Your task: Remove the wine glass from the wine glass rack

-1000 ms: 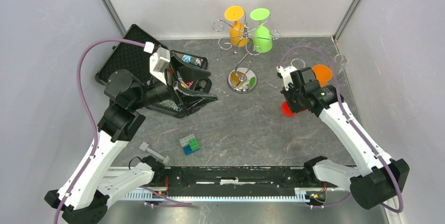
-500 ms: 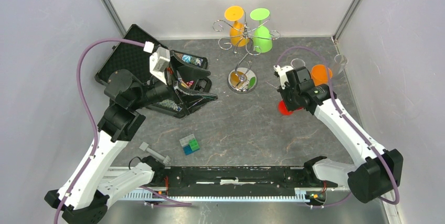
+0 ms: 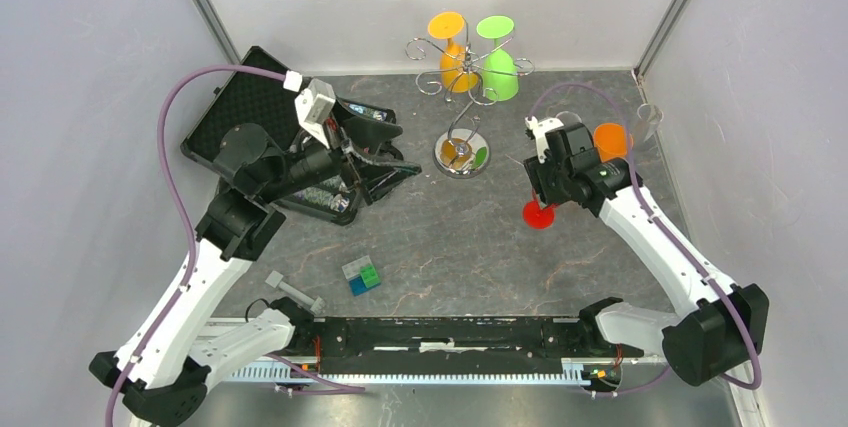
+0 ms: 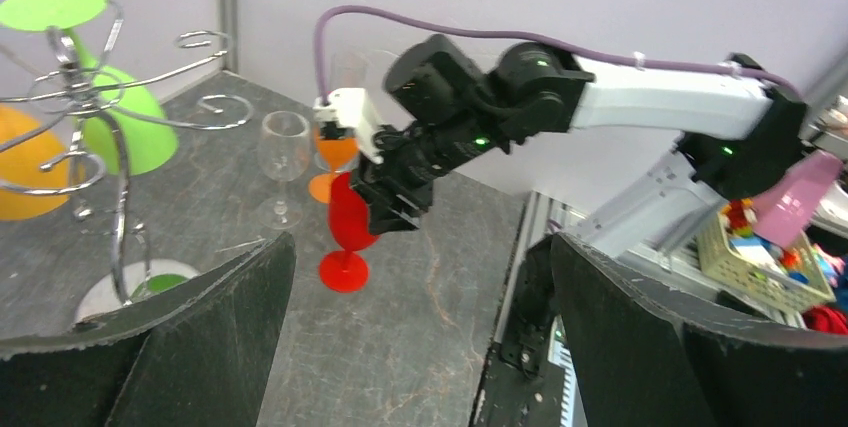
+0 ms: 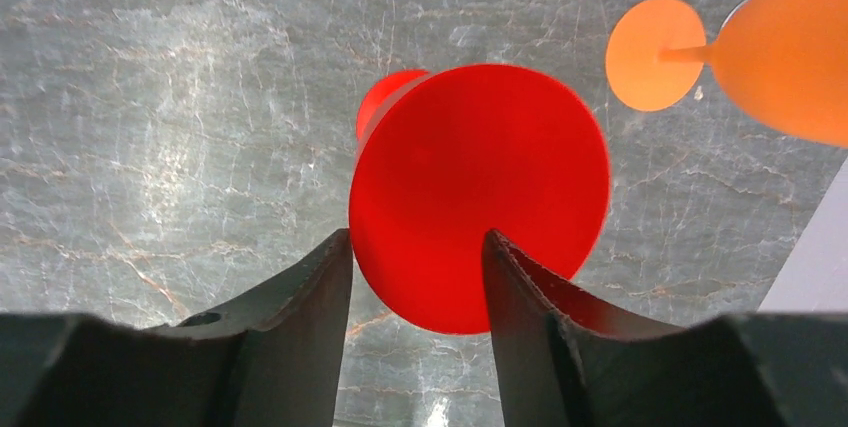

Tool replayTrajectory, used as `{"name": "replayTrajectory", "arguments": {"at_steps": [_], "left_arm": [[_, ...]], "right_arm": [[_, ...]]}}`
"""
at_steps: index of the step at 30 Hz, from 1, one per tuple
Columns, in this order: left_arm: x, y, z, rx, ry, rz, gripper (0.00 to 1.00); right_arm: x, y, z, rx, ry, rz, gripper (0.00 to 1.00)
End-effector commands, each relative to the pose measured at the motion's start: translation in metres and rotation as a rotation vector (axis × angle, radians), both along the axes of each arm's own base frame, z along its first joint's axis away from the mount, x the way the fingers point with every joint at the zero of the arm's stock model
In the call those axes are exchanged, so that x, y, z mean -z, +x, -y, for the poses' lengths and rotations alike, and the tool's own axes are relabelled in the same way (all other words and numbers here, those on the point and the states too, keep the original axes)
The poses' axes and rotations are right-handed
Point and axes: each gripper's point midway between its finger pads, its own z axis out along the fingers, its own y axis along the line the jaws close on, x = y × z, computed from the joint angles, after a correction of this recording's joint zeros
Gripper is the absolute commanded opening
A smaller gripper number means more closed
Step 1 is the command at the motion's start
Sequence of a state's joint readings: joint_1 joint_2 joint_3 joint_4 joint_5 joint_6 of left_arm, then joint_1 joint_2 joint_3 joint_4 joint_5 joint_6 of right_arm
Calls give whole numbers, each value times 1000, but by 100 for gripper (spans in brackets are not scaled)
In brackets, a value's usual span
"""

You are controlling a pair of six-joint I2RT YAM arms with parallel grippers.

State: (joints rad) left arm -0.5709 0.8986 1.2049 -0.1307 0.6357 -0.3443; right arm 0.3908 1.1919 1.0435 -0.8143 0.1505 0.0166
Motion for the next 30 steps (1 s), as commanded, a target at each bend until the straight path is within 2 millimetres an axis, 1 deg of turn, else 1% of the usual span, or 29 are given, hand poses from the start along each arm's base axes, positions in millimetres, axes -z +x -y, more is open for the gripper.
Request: {"name": "replayTrajectory", "arguments": {"at_steps": [1,3,6,10,12,15,16,19,21,22,23,25,26,28,29,30], "left_arm": [[-5,37,-13,-206,-7,-17,100],[3,62,-22,-341,6,-62,100],[9,91,-36,-497,5,-108,100],[7,122,-54,-626,-27,-162,100],[7,140,-60,-644,-56,-212,100],[6,164,-63,-590,-125,-310,100],[7,175,-65,-575,-150,-338,100],[10,199,-61,-497,-196,-400,100],[21,223,-60,-456,-203,-457,100],[19,232,-58,-419,-221,-469,100],[23,245,-56,-383,-239,-502,100],[23,266,-53,-316,-297,-547,100],[24,276,-52,-279,-321,-556,99],[23,293,-47,-217,-372,-590,92],[19,299,-42,-175,-392,-601,90],[23,309,-38,-138,-410,-635,87]], "right_arm": [[-51,21,-10,23,90,183,58],[-63,22,-13,20,124,227,63],[-81,23,-13,26,161,293,69],[-99,21,-9,51,186,357,72],[-106,20,-8,62,199,380,73],[-109,18,-9,66,217,393,73],[-110,18,-10,65,224,396,73],[-111,16,-16,45,259,397,73],[-110,15,-24,18,292,391,72],[-109,14,-26,8,304,387,72],[-109,13,-29,2,318,388,72],[-107,12,-33,-14,338,383,72],[-105,12,-34,-17,344,380,71],[-103,10,-36,-21,354,375,71],[-102,9,-37,-24,358,373,71],[-101,8,-37,-26,363,373,71]]}}
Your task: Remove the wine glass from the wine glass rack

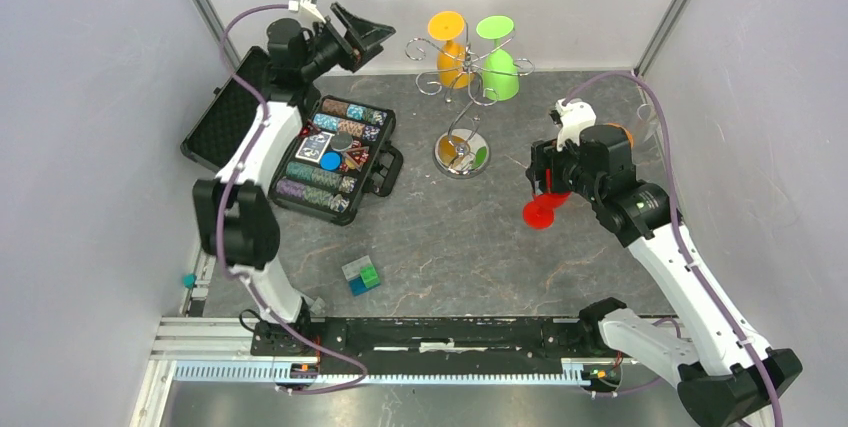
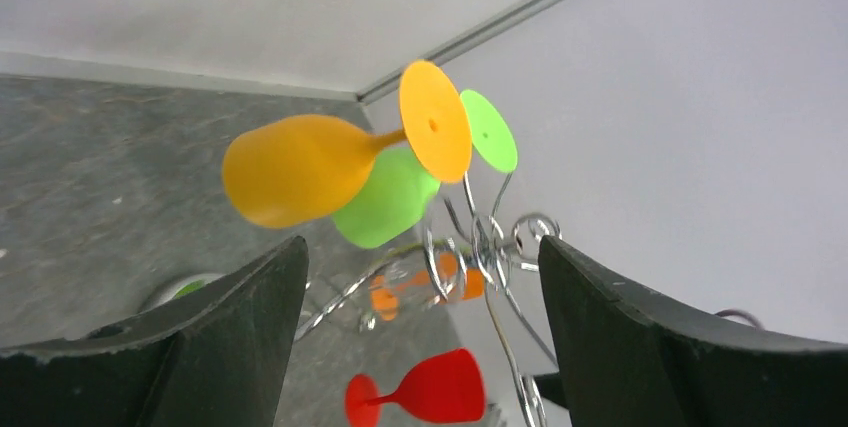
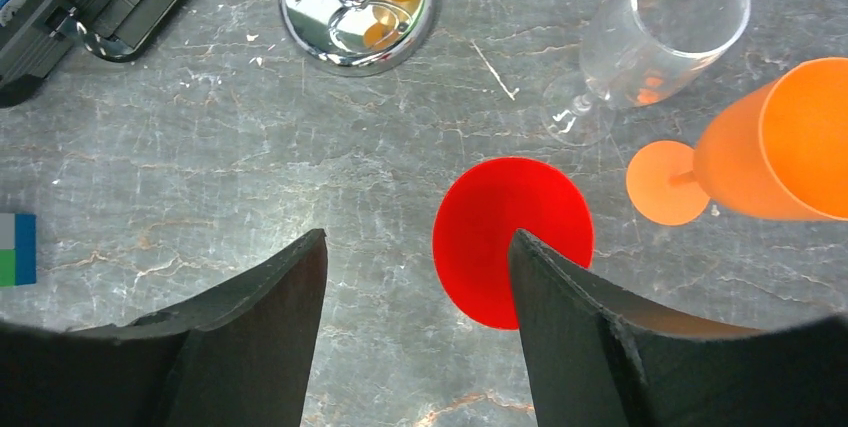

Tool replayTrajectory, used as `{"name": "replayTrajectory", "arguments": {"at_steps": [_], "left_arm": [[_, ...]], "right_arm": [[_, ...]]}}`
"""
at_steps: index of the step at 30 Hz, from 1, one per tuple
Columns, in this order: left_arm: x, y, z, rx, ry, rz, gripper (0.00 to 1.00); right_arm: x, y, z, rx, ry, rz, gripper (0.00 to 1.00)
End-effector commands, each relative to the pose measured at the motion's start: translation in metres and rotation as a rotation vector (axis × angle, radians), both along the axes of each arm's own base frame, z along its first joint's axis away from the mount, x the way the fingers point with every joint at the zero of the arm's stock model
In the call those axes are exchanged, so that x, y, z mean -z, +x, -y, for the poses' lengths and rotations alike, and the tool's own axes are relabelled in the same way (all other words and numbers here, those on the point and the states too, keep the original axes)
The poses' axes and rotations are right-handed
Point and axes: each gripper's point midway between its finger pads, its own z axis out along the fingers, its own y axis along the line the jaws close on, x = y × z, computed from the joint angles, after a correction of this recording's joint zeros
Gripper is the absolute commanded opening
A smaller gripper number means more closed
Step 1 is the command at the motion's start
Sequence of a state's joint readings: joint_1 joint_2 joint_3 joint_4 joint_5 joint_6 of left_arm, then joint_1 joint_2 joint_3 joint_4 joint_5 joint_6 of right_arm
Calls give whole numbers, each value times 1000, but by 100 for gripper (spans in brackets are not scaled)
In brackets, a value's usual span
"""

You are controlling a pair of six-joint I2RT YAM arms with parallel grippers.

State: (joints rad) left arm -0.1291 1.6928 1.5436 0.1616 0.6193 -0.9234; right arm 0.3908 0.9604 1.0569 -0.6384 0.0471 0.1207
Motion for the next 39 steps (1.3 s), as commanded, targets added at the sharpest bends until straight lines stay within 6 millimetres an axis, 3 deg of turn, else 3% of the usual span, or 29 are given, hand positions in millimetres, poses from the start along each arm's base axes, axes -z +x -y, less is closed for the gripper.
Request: {"name": "replayTrajectory", "arguments": {"at_steps": [1,4,7,15,20,30,39], "left_arm": [[-55,8,22,222,-237,62,84],[-53,27,29,305,-362,39,77],[-51,34,37,374,-444,35,74],[-12,50,75,363,-396,-59,73],[-8,48,94,384,-398,-76,65],[2,56,96,355,-378,-117,34],[12,70,97,303,-320,-149,36]], "right_arm": [[-8,-1,-10,-28,63,37,71],[-8,-2,-9,-26,70,45,71],[-8,-5,-14,-50,86,47,71],[-5,-5,-16,-55,101,39,70],[-4,-7,-17,-57,105,36,70],[-2,-8,-16,-52,111,39,69],[-1,-9,-15,-50,109,41,69]]}}
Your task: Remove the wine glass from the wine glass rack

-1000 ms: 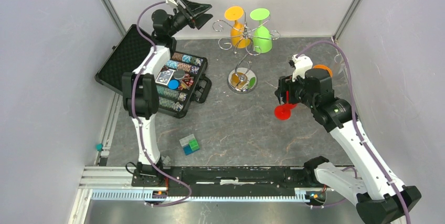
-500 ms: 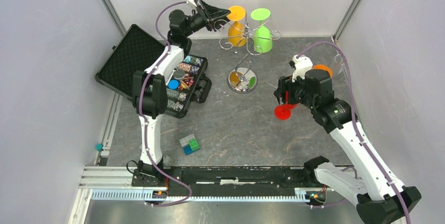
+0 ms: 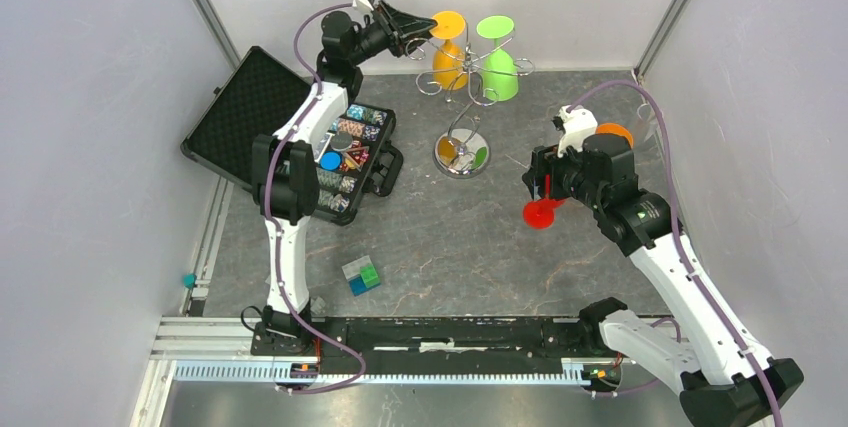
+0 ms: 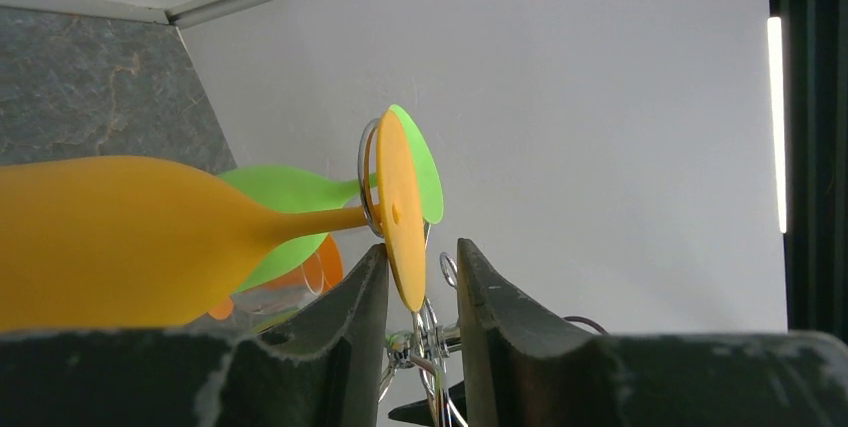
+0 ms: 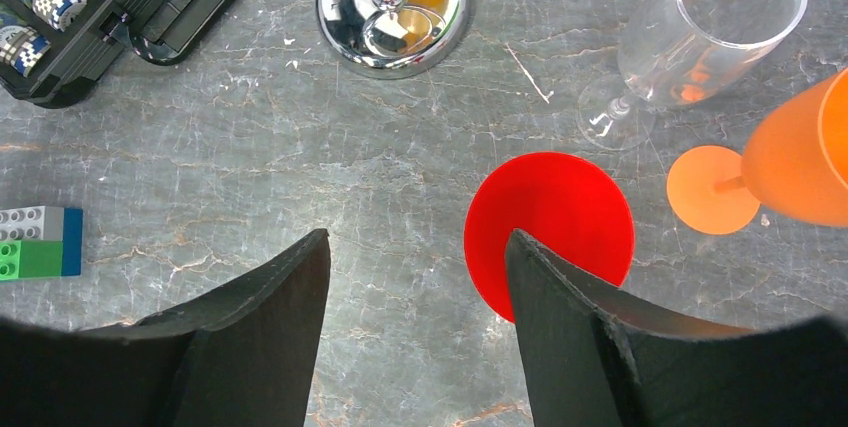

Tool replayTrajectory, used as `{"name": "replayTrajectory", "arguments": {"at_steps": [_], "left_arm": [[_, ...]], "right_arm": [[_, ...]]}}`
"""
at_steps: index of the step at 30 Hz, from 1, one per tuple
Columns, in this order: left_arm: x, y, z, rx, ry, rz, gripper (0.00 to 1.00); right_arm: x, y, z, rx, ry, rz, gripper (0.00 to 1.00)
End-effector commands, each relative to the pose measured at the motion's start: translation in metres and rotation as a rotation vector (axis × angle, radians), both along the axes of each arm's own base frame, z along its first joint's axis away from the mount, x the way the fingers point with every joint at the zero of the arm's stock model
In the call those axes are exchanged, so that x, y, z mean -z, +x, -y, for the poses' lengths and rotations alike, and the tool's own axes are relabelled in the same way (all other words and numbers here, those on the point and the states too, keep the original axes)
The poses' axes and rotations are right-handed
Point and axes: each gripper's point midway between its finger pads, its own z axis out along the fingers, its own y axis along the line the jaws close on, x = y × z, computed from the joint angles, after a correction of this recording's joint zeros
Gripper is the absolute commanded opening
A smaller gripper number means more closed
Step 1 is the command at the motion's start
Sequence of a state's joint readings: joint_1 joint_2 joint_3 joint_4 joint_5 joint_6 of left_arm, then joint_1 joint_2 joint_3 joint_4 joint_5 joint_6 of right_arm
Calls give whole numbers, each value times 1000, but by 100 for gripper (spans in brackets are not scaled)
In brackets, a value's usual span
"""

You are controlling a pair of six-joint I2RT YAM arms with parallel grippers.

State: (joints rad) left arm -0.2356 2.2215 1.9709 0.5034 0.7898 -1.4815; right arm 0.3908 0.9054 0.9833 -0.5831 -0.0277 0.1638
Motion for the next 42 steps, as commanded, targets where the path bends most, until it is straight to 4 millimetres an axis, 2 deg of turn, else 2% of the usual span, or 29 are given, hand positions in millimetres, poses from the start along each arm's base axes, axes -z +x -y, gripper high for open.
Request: {"name": "replayTrajectory", "arguments": {"at_steps": [1,5,10,12,17,23,30,36,42], "left_arm": [[-4,9,1,-30,50,50,36],[0,14,2,-44,84,49,37],[4,19,2,-52,131,59,30],[4,19,2,-53,141,64,25],[0,17,2,-48,142,76,3],[-30,8,-1,-47,111,166,2],[-65,12,-8,-108,15,216,2],[-67,21,-5,-116,-21,205,2],[-76,8,6,-65,-29,265,2]], "right_arm": [[-6,1,-3,-4,26,33,69],[-6,1,-3,-4,27,31,69],[-4,1,-3,-3,26,29,69],[-5,2,-3,-3,27,31,69],[-4,2,-4,-4,28,29,69],[-5,1,-5,-10,34,34,69],[-6,1,-6,-17,41,34,69],[-8,0,-5,-16,41,41,69],[-8,1,-6,-16,42,38,69]]}}
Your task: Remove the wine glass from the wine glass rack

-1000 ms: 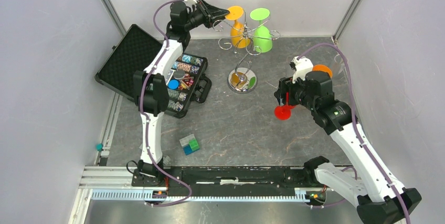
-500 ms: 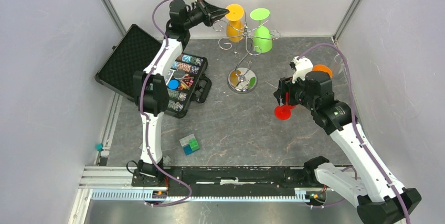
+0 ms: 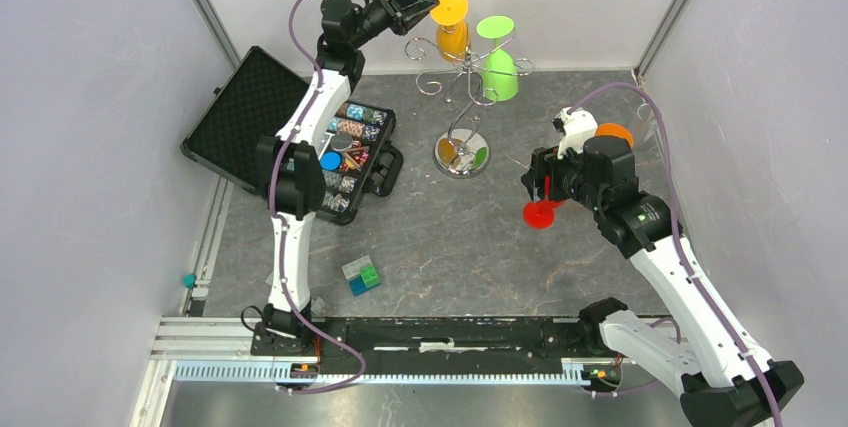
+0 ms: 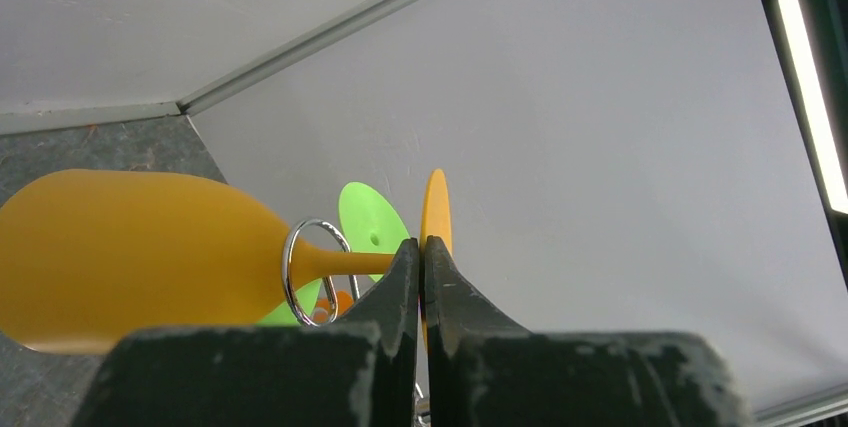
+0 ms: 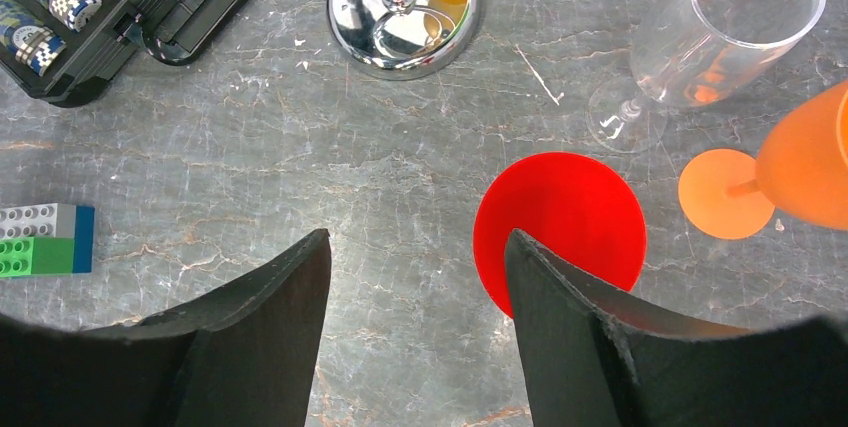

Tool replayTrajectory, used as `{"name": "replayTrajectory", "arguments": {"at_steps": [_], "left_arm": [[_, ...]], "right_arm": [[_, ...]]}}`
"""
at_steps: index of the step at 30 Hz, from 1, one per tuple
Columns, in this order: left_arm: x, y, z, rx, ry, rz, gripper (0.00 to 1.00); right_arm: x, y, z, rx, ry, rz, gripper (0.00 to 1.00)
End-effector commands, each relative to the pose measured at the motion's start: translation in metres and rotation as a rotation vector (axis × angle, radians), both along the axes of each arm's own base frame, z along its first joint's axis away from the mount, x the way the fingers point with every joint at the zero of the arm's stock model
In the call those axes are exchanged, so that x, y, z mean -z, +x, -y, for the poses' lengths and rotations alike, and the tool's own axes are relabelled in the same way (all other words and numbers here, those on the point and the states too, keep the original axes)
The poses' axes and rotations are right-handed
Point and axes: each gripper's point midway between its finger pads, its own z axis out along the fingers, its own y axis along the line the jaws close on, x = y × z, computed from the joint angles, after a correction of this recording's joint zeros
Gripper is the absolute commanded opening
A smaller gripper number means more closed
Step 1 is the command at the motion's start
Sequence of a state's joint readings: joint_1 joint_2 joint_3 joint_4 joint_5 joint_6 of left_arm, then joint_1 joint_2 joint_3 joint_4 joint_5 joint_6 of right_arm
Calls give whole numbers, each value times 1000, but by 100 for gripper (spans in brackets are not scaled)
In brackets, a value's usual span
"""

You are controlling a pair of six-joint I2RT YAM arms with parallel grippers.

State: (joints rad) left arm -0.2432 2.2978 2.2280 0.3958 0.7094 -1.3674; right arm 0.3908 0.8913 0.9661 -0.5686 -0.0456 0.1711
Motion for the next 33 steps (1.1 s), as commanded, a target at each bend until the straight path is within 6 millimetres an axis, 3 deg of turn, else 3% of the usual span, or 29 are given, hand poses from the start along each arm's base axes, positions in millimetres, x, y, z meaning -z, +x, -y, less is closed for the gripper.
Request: {"name": "replayTrajectory", "arguments": {"at_steps": [1,11,18,33], "left_arm": [[-32,-15,6,42,-40,111,2],[-26,-17,20,84,-66,80,2],[-6,-4,26,44,-29,24,2],[-11,-24,23,93,18,4,2]], "right_arm": [[-8,3,-3,-2,26,32,69],[-5,3,-6,-11,38,26,69],[-6,2,-4,-3,34,33,69],[-5,3,-3,0,29,32,69]]}}
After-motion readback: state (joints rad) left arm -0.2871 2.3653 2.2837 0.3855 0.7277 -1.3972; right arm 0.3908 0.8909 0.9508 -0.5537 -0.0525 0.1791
